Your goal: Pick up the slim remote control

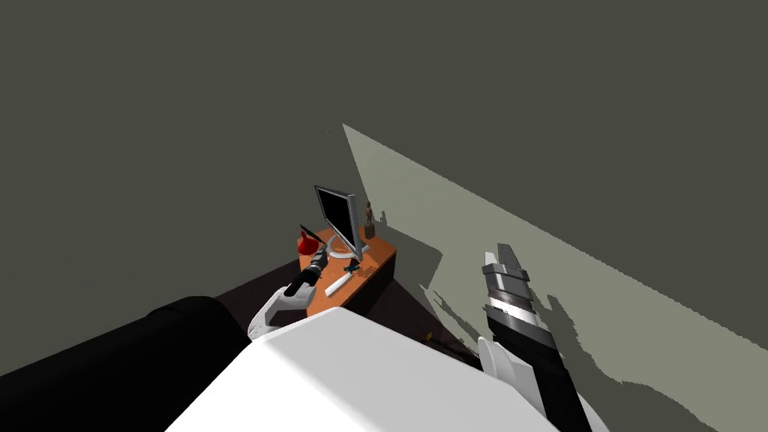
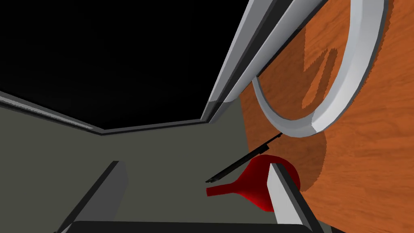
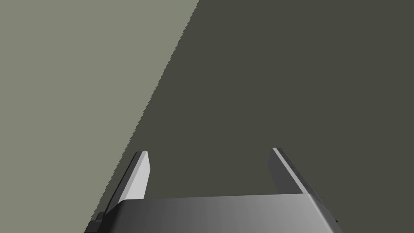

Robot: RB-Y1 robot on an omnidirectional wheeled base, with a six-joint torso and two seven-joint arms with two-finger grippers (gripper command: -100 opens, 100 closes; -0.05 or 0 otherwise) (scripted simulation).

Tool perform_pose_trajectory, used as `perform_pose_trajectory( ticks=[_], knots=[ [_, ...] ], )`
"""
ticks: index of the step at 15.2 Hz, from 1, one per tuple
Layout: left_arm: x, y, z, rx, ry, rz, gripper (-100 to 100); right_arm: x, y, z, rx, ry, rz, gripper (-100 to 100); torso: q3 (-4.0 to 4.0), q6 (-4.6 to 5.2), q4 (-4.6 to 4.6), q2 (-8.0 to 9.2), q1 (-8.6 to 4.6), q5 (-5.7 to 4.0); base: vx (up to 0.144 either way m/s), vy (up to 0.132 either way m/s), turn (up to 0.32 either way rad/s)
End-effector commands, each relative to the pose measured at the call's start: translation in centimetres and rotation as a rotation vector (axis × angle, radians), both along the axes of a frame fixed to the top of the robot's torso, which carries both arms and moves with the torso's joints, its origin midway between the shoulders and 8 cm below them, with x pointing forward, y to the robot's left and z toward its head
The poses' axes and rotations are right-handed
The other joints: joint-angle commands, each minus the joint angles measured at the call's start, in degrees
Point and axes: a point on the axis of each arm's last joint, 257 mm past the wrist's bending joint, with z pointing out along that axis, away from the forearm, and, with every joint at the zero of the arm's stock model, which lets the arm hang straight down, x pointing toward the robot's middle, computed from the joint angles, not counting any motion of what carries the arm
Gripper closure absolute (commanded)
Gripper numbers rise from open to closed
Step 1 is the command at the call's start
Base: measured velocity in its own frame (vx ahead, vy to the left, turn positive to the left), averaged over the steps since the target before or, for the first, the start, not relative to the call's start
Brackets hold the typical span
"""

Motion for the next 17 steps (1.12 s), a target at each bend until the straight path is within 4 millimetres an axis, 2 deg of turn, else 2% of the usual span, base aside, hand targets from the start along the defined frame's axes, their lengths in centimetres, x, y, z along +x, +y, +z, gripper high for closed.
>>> perform_pose_trajectory(
  ticks=[1,2,4,5,7,8,10,11,13,14,16,17],
  knots=[
    [-0.6,0.5,-1.1,-0.023,0.034,0.023,-100,0.0,0.0,0.0,0.0,0.0,0.0,0,0.0,0.0,0.0,0.0,0.0,0.0,0.031,0.0,-0.036],
    [-1.7,2.1,-2.4,-0.057,0.063,0.066,-100,0.0,0.0,0.0,0.0,0.0,0.0,0,0.01,-0.03,0.0,0.02,0.01,0.0,0.035,-0.007,-0.114],
    [-1.9,2.2,-3.0,-0.067,0.085,0.074,-100,0.0,0.0,0.0,0.0,0.0,0.0,0,0.01,0.0,0.0,0.01,0.0,0.0,0.035,-0.003,-0.103],
    [-3.1,3.7,-4.4,-0.103,0.111,0.118,-100,0.0,0.0,0.0,0.0,0.0,0.0,0,0.02,-0.02,0.01,0.03,0.01,0.0,0.035,-0.005,-0.155],
    [-3.4,3.7,-5.0,-0.113,0.134,0.125,-100,0.0,0.0,0.0,0.0,0.0,0.0,0,0.01,0.0,0.0,0.03,0.0,0.01,0.033,0.001,-0.116],
    [-4.7,5.1,-6.5,-0.153,0.162,0.172,-100,0.0,0.0,0.0,0.0,0.0,0.0,0,0.02,-0.02,0.01,0.04,0.01,0.0,0.037,-0.007,-0.137],
    [-5.0,5.1,-7.0,-0.162,0.181,0.178,-100,0.0,0.0,0.0,0.0,0.0,0.0,0,0.01,0.0,0.0,0.02,0.01,0.0,0.034,0.0,-0.109],
    [-6.4,6.3,-8.3,-0.203,0.205,0.224,-100,0.0,0.0,0.0,0.0,0.0,0.0,0,0.02,-0.02,0.01,0.04,0.01,0.01,0.039,0.0,-0.138],
    [-6.7,6.3,-8.9,-0.214,0.227,0.231,-100,0.0,0.0,0.0,0.0,0.0,0.0,0,0.01,0.0,0.0,0.01,0.01,0.0,0.037,0.002,-0.112],
    [-8.3,7.4,-10.5,-0.26,0.257,0.28,-100,0.0,0.0,0.0,0.0,0.0,0.0,0,0.01,-0.02,0.0,0.03,0.01,0.0,0.039,-0.001,-0.13],
    [-8.6,7.3,-10.8,-0.267,0.271,0.285,-100,0.0,0.0,0.0,0.0,0.0,0.0,0,0.01,-0.01,0.0,0.02,0.0,0.0,0.035,0.001,-0.113],
    [-10.2,8.2,-12.3,-0.315,0.299,0.333,-100,0.0,0.0,0.0,0.0,0.0,0.0,0,0.02,-0.02,0.01,0.03,0.0,0.0,0.036,0.0,-0.161]
  ],
)
